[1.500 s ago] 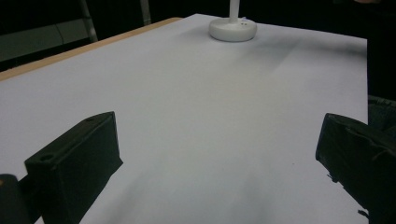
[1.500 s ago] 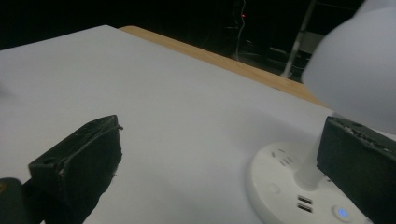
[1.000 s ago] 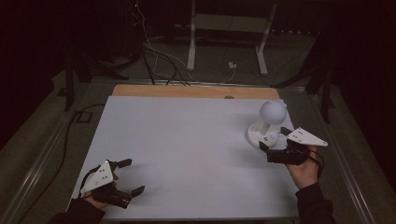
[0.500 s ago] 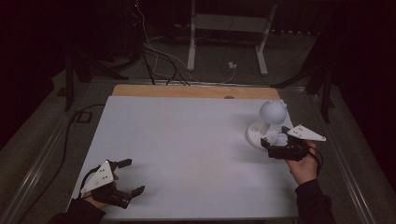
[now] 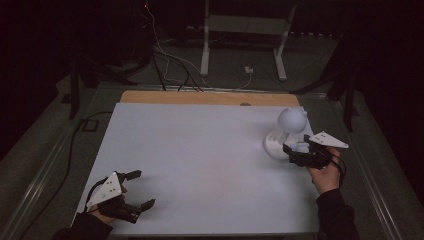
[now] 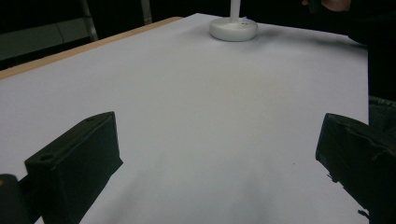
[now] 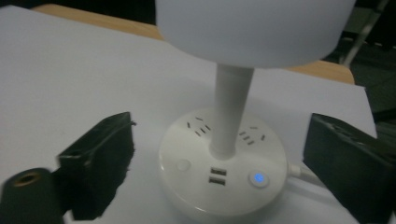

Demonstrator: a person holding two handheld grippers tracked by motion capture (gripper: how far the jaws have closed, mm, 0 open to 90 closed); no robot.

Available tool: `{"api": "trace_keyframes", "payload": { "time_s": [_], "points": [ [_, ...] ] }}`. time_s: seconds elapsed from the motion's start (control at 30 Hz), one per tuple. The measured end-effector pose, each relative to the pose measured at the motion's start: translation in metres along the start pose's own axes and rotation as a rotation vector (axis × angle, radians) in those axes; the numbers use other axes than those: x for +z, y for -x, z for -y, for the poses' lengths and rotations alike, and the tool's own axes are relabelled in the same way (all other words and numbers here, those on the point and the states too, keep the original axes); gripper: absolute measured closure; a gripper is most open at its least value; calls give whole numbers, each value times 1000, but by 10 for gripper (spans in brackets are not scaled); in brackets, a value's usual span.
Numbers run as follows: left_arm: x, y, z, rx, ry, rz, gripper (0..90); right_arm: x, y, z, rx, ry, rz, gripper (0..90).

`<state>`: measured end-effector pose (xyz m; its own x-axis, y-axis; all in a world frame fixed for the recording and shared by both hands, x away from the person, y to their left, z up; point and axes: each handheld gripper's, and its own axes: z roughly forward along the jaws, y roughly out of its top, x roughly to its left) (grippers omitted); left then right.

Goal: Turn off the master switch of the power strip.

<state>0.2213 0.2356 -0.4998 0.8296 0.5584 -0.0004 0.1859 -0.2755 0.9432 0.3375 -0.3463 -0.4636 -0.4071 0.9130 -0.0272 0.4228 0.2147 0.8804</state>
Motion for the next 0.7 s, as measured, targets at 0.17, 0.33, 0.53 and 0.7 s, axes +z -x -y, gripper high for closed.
{"api": "trace_keyframes", "payload": {
  "time_s": [0.17,0.33,0.53,0.7],
  "points": [
    [0,0,0,-1,0,1,3,3,2,2,18,-7,63,185],
    [0,0,0,-1,-1,1,3,6,4,3,39,-7,116,248],
    [0,0,0,-1,-1,2,3,9,6,5,60,-30,152,392],
    [0,0,0,-2,0,0,4,8,8,4,79,-41,182,543]
  ]
}}
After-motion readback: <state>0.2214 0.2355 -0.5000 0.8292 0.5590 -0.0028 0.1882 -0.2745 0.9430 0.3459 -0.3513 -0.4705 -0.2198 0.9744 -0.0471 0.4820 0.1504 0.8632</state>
